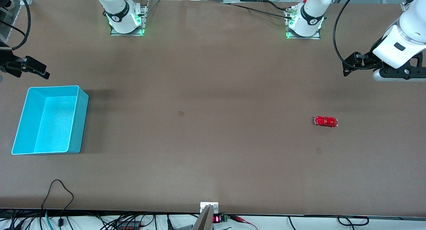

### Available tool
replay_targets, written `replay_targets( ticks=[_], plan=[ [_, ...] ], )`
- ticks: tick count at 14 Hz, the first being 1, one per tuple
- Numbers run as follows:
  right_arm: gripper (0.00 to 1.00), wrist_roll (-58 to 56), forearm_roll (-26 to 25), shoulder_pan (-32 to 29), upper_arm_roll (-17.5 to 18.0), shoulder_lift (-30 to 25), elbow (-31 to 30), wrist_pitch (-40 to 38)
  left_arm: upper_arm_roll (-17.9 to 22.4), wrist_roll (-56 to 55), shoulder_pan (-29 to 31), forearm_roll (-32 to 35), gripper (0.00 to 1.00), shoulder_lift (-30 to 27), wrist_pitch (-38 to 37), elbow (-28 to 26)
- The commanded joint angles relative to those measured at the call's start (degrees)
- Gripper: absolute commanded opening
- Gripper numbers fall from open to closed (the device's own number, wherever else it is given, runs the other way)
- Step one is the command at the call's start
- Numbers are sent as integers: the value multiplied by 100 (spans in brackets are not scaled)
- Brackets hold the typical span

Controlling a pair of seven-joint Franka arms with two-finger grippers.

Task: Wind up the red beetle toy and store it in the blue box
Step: 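Move the left gripper over the red beetle toy car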

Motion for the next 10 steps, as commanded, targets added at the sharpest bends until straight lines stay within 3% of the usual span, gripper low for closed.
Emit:
replay_targets(
  ticks=[1,10],
  plan=[
    [100,49,-83,-4,15,71,140,-93,-6,-21,26,-63,100,78,-140,206],
    [100,49,-39,-21,15,80,140,-75,3,-82,53,-63,100,95,-236,206]
  ],
)
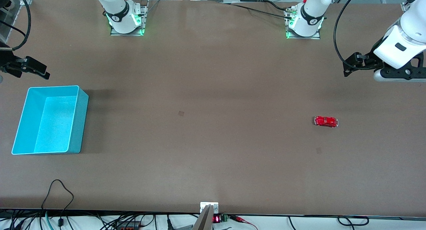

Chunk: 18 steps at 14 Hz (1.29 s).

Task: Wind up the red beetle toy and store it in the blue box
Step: 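Move the left gripper over the red beetle toy car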

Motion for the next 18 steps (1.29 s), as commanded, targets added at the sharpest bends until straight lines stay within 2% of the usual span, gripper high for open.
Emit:
replay_targets(
  ticks=[1,7,9,13,18],
  plan=[
    [100,49,-39,-21,15,70,140,-75,-11,-70,27,-63,100,81,-327,196],
    [100,49,-48,-21,15,70,140,-84,-11,-17,35,-81,100,72,-1030,196],
    [100,41,-57,-21,15,70,140,-84,-11,-8,35,-72,100,81,-1599,187],
    [100,41,-74,22,24,113,140,-84,-11,62,35,-63,100,186,-2260,99],
    [100,41,-83,23,33,122,140,-93,7,2518,386,7,100,169,-1920,-296]
  ],
)
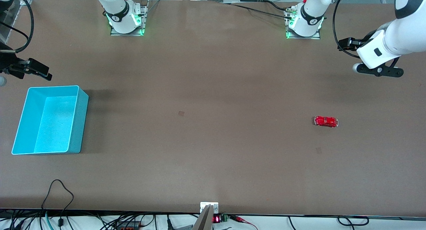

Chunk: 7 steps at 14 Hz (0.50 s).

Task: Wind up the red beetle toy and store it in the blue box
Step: 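Move the left gripper over the red beetle toy car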

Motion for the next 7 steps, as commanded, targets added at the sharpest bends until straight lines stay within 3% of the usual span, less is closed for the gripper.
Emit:
replay_targets(
  ticks=[1,7],
  plan=[
    [100,41,-83,15,19,57,140,-84,-4,1365,233,7,100,-57,360,-250],
    [100,41,-83,15,36,57,122,-119,-4,4091,567,235,100,-154,2238,-1313]
  ],
)
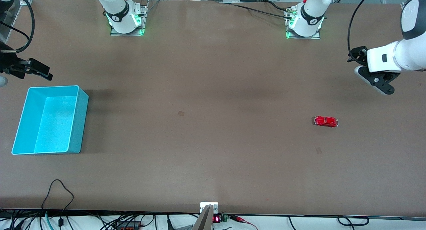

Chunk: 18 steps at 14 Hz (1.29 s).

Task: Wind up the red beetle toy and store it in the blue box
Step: 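Move the left gripper over the red beetle toy car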

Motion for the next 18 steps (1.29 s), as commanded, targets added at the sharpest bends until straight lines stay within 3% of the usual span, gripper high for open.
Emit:
replay_targets(
  ticks=[1,4,13,18],
  plan=[
    [100,41,-83,12,25,54,122,-103,-30,1094,57,172,100,-169,1048,-744],
    [100,41,-83,12,25,54,122,-103,-30,1570,128,224,100,146,2244,-1361],
    [100,41,-83,20,25,115,122,-111,-12,4126,242,373,100,1921,5119,-1328],
    [100,58,-83,-6,25,124,131,-32,-3,4393,294,594,100,2221,5290,-1354]
  ],
)
